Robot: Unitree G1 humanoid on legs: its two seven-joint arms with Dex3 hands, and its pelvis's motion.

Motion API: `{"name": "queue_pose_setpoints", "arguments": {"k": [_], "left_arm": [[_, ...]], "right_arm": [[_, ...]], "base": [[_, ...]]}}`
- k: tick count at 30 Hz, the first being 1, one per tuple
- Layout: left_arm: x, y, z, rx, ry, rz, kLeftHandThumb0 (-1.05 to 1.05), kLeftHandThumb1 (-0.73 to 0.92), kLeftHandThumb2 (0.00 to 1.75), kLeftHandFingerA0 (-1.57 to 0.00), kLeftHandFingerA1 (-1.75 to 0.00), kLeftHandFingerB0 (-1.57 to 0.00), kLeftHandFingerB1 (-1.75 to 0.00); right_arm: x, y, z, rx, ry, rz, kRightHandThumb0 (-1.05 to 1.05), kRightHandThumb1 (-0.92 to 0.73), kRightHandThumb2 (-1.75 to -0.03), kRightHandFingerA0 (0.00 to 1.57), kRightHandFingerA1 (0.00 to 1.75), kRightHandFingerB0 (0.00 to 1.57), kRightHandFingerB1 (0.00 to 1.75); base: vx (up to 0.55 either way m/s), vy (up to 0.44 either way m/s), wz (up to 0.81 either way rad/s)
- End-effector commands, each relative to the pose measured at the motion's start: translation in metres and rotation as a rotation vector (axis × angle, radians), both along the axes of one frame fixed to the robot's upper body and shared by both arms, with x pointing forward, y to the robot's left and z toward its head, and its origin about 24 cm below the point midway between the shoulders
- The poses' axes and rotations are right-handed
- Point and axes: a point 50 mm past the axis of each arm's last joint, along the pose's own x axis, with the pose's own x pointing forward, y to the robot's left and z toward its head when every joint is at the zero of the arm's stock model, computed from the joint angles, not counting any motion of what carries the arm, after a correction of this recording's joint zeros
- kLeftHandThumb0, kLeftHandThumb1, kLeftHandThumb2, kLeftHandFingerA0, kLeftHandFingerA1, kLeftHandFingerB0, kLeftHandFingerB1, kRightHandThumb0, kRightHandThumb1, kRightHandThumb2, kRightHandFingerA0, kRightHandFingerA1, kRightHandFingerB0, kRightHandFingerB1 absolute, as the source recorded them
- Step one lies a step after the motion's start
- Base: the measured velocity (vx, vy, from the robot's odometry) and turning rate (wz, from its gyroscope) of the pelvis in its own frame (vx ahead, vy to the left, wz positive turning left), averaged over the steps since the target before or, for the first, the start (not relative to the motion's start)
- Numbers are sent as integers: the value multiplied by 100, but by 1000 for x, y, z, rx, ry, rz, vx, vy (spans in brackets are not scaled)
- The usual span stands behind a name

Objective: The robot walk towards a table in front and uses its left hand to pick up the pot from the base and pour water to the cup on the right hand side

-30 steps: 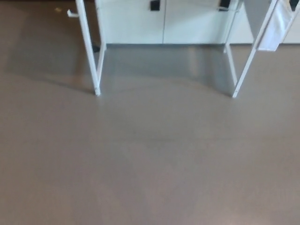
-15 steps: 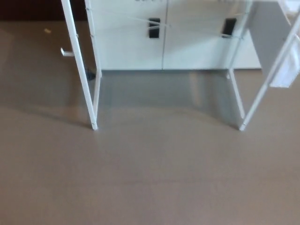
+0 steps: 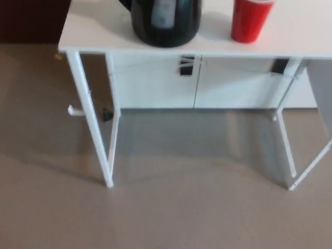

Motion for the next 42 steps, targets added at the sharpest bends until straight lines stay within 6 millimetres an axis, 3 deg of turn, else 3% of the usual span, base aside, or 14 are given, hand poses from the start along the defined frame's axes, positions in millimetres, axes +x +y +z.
{"name": "queue_pose_setpoints", "arguments": {"k": [1, 17, 21, 22, 25, 26, 30, 31, 32, 34, 42], "left_arm": [[1, 8, 5, 16, 1, 18, 9, 42, 86, -23, -52, -20, -50], [2, 10, 6, 25, 0, 27, 9, 41, 85, -31, -55, -22, -50], [1, 10, 6, 21, 1, 24, 8, 43, 86, -23, -52, -20, -49], [1, 11, 6, 25, 3, 22, 8, 42, 86, -22, -52, -20, -50], [1, 11, 7, 31, 0, 5, 7, 41, 85, -23, -52, -20, -50], [1, 11, 7, 32, -2, 11, 8, 40, 84, -25, -53, -21, -50], [4, 11, 8, 30, -14, 1, 8, 44, 87, -25, -53, -17, -49], [5, 12, 9, 31, -16, 6, 8, 45, 87, -26, -53, -18, -49], [6, 12, 8, 23, -12, 21, 9, 45, 87, -26, -53, -19, -49], [6, 12, 9, 15, -13, 32, 8, 44, 87, -26, -53, -18, -49], [7, 13, 9, 30, -19, 28, 7, 43, 86, -26, -53, -20, -50]], "right_arm": [[1, -3, 2, -14, -8, -8, -14, -47, -53, 74, 50, 44, 37], [7, 2, 0, -10, -16, 7, -16, -46, -53, 72, 51, 42, 37], [8, 1, 0, -1, -19, 5, -15, -47, -53, 69, 50, 42, 37], [9, 0, 1, -8, -17, 19, -27, -39, -59, 65, 53, 38, 41], [9, 1, 1, -14, -24, 19, -23, -41, -58, 63, 53, 40, 41], [10, 1, 1, -14, -26, 18, -14, -47, -53, 69, 52, 43, 38], [13, 2, 2, -24, -33, 35, -18, -49, -54, 70, 50, 43, 37], [14, 2, 2, -21, -38, 35, -26, -42, -60, 60, 52, 38, 42], [14, 2, 2, -11, -39, 27, -17, -49, -54, 63, 48, 40, 37], [14, 2, 2, -21, -32, 30, -28, -41, -61, 62, 52, 38, 42], [18, 3, 2, -24, -42, 35, -24, -41, -59, 63, 53, 39, 42]], "base": [[666, 341, -56], [482, 11, 19], [539, -43, 15], [509, -27, -6], [450, 4, -25], [367, 113, -36], [433, 198, -31], [441, 184, -26], [437, 183, -14], [381, 168, -5], [82, 50, -1]]}}
